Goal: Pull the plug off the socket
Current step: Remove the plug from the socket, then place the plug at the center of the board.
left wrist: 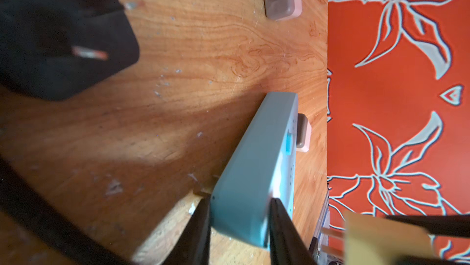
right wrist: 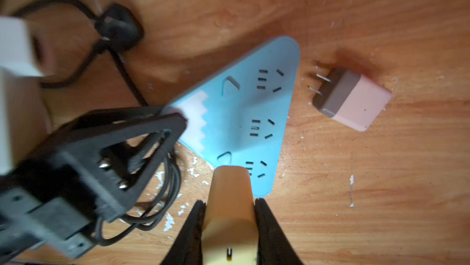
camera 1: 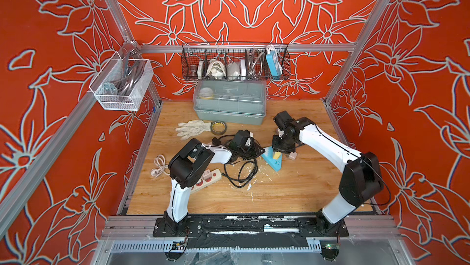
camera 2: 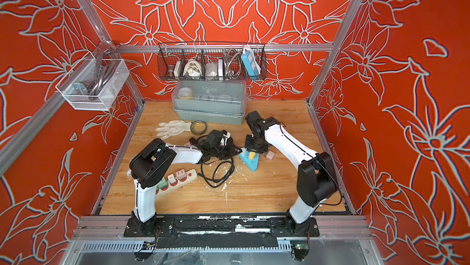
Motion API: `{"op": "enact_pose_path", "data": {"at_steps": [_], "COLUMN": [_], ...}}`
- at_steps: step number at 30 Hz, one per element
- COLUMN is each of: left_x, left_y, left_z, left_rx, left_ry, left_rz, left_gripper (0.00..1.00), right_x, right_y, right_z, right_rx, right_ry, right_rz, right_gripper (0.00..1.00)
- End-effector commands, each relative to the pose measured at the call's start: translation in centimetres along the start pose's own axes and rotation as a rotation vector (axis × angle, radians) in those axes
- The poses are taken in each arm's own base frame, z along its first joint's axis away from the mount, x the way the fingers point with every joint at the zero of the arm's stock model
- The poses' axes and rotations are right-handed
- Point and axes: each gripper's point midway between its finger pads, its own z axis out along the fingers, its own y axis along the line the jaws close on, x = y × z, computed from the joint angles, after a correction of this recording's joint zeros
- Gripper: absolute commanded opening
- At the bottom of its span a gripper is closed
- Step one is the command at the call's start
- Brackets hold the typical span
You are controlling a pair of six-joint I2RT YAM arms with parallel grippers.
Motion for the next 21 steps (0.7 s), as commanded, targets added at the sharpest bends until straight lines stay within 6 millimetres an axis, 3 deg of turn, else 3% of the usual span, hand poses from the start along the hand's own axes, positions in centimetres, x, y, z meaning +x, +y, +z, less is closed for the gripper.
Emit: {"op": "enact_pose_path", "data": {"at_steps": [1, 3, 7, 9, 13, 18, 21], "left_x": [8.6, 8.5, 8.4, 8.3, 8.1, 6.7, 5.7], "left_y": [17.5, 17.3, 17.0, 16.7, 15.6, 12.6, 10.7], "left_z": [-2.4, -2.3, -2.4, -2.4, -1.9, -1.1, -0.8], "left_rx": [-0.605, -0.599, -0.594, -0.584, -0.539, -0.452, -0.409], "left_ry": [0.188, 0.188, 0.187, 0.184, 0.189, 0.184, 0.186], "left_rz": [-0.143, -0.145, -0.143, -0.146, -0.158, -0.156, -0.152], "left_gripper": [0.22, 0.22, 0.22, 0.22, 0.22, 0.24, 0.27], "right_x": [0.8, 0.5, -1.5, -2.4, -4.0, -7.5, -9.4], "right_y": [1.2, 1.0, -2.4, -3.1, -3.2, -7.1, -7.8], "right_z": [0.5, -0.4, -3.3, -4.3, -3.7, -3.1, -2.6], "right_rx": [-0.082, -0.059, 0.108, 0.089, -0.096, -0.090, -0.171], "right_ry": [0.025, -0.002, -0.133, -0.188, -0.233, -0.344, -0.375], "right_rz": [0.061, 0.048, 0.015, 0.011, 0.054, 0.130, 0.147], "right_gripper": [0.00, 0.00, 0.00, 0.00, 0.00, 0.00, 0.00]}}
